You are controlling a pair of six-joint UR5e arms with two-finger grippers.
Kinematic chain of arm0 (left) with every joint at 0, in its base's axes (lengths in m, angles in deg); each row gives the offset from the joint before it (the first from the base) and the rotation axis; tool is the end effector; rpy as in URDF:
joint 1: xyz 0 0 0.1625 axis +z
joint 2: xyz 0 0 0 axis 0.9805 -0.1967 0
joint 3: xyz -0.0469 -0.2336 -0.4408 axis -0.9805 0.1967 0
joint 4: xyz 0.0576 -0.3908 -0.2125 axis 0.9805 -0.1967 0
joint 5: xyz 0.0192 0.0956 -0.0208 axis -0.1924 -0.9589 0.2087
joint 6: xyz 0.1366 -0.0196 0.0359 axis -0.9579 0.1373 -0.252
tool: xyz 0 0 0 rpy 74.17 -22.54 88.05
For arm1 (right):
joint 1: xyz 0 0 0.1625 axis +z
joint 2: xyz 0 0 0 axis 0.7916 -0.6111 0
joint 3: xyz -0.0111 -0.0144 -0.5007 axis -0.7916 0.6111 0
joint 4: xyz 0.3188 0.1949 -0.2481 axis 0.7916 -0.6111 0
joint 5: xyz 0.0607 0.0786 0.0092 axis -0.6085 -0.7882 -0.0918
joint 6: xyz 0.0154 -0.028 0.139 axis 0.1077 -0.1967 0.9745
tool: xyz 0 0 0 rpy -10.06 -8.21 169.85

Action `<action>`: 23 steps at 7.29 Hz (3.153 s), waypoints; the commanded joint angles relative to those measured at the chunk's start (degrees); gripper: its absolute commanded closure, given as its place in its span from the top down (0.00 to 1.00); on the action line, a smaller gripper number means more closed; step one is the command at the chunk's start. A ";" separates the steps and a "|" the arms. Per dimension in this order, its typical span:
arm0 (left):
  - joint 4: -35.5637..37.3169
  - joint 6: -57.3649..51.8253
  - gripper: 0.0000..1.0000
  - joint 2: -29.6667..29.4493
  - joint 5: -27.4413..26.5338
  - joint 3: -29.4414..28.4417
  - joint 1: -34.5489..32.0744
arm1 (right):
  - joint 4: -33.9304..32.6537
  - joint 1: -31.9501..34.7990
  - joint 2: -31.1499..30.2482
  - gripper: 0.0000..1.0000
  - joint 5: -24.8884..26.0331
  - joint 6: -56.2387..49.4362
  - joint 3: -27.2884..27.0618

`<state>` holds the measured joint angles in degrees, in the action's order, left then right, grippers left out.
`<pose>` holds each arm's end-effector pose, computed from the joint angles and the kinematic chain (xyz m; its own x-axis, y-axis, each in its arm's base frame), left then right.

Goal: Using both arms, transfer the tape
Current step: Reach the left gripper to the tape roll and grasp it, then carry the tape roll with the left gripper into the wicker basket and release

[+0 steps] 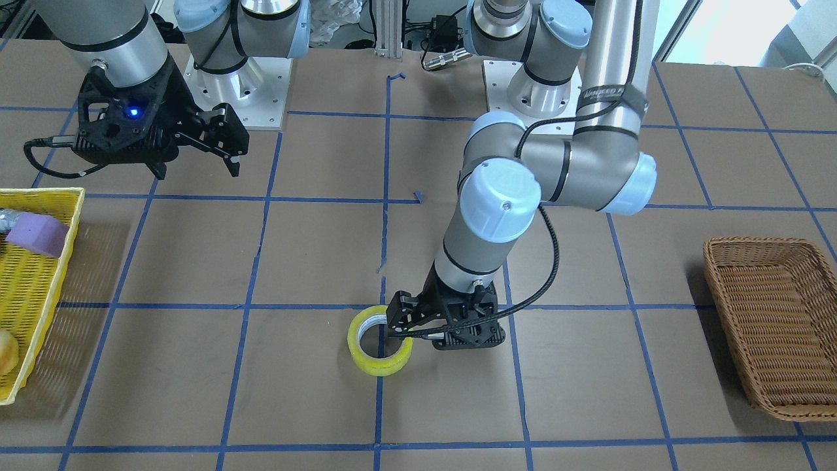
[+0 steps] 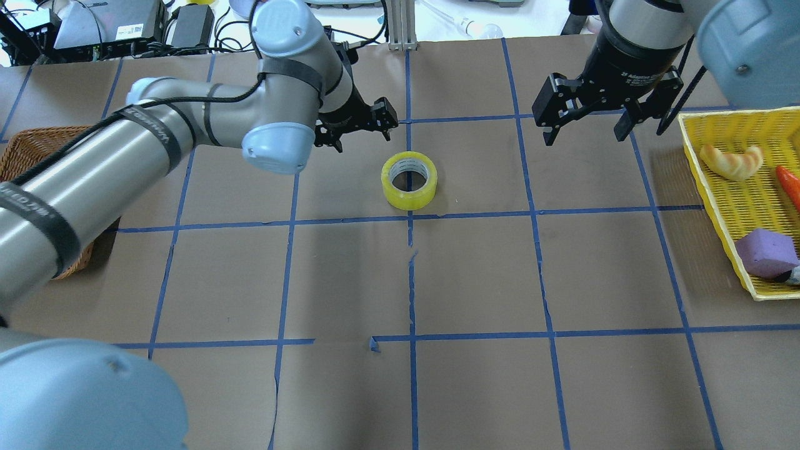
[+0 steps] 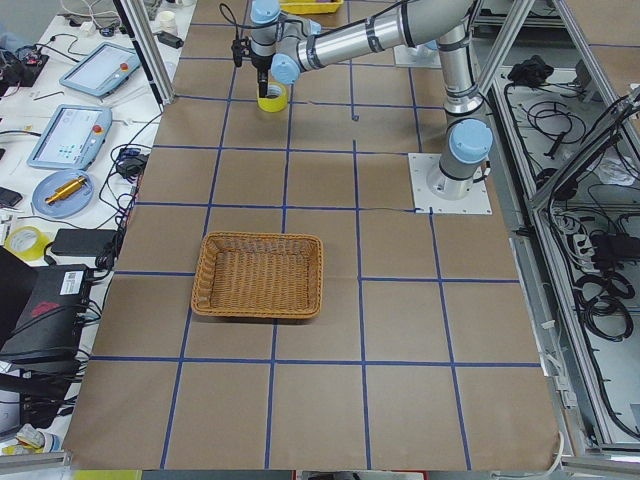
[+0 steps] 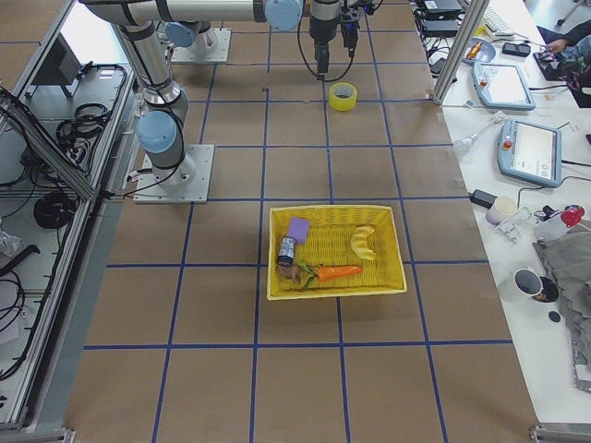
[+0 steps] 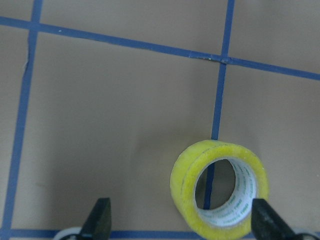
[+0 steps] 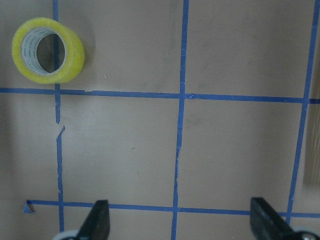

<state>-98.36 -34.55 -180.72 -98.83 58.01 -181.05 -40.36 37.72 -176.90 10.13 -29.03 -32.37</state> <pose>-0.3045 -0.6939 0.2723 -0.9814 -0.1033 0.1618 -0.1268 0.9816 -0.1425 0.1381 -0.5359 0.5197 -0.9983 -0.0493 -0.0303 -0.0494 0.9988 0.0052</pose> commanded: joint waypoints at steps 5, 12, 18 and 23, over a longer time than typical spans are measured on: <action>3.75 -1.53 0.03 -7.63 -2.85 0.65 -4.39 | -0.66 -0.05 -0.05 1.00 3.91 -0.21 -3.23; -16.85 -14.85 0.00 4.75 -3.47 -4.60 12.17 | -0.93 -0.05 -0.14 1.00 3.93 -0.12 -3.76; -21.40 -62.21 0.00 4.78 -6.55 -6.73 48.81 | -0.93 -0.05 -0.14 1.00 3.93 -0.38 -3.76; -7.01 -72.39 0.00 -5.85 -6.02 -6.73 56.34 | -1.01 -0.05 -0.40 1.00 3.75 -0.29 -3.76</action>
<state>-108.85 -106.81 -183.91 -104.95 51.24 -125.00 -41.34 37.67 -177.23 13.80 -29.19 -36.14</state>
